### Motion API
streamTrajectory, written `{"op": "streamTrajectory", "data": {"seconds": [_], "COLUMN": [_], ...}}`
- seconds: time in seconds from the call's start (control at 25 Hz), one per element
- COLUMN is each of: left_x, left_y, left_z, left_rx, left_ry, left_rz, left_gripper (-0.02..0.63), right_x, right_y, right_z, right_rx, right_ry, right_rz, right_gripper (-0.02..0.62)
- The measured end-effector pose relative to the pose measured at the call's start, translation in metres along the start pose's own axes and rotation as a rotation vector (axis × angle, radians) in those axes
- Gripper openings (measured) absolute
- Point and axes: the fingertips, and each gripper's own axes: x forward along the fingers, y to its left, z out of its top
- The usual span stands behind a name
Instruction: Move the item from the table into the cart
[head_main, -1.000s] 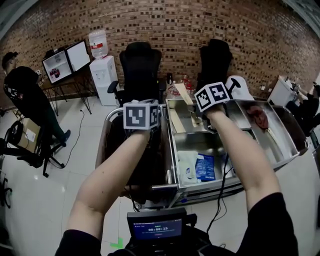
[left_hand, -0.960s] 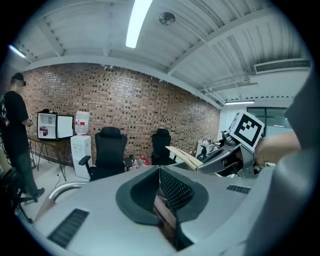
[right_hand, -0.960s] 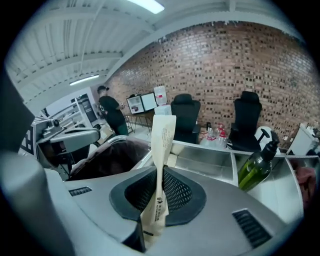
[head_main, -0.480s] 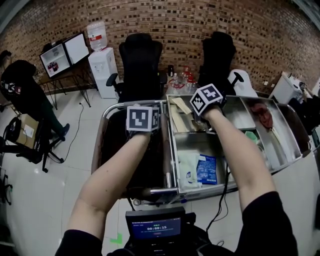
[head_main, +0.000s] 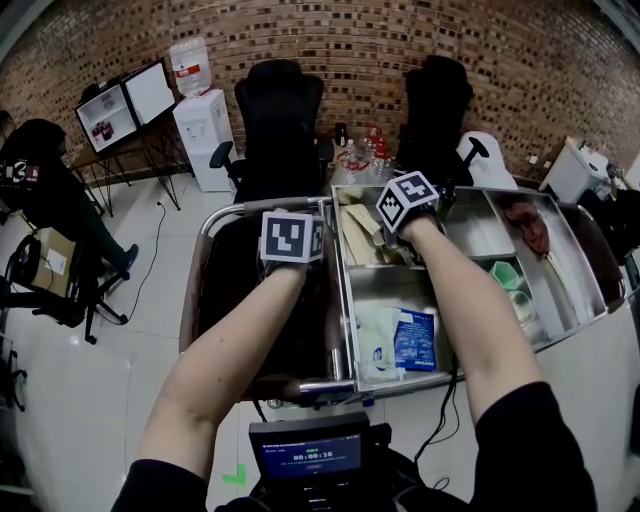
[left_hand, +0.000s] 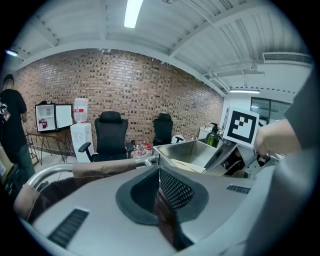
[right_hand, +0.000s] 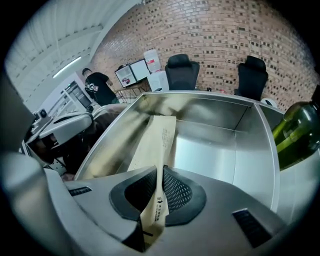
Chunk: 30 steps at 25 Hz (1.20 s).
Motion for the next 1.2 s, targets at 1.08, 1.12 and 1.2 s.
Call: {"op": "streamTrajectory", "data": {"seconds": [1.08,1.12,1.2], "left_x": [-0.048,-0.059,-0.085], "left_y": [-0.022,-0.027,-0.039], "left_z": [0.032,0.037,0.050], "left_rx": [0.019,0.027,0.059], "left_ry": [-0.100,-0.115,-0.157], "left_rz": [-0.040,-0.041,-0.050], "left_gripper": [0.005,0.005,0.005], "right_x": [-0.088,-0.103,-0.133], "right_y": [0.024,0.031,0.050], "right_z": [0.032,0.034,0.030], "right_rx": [0.035,0.029,-0.005], "right_ry": [-0.337,-0.374,-0.428], "right_rz": [0.045,0.051,0.059], "right_gripper": [0.129,0.129,0.129]}}
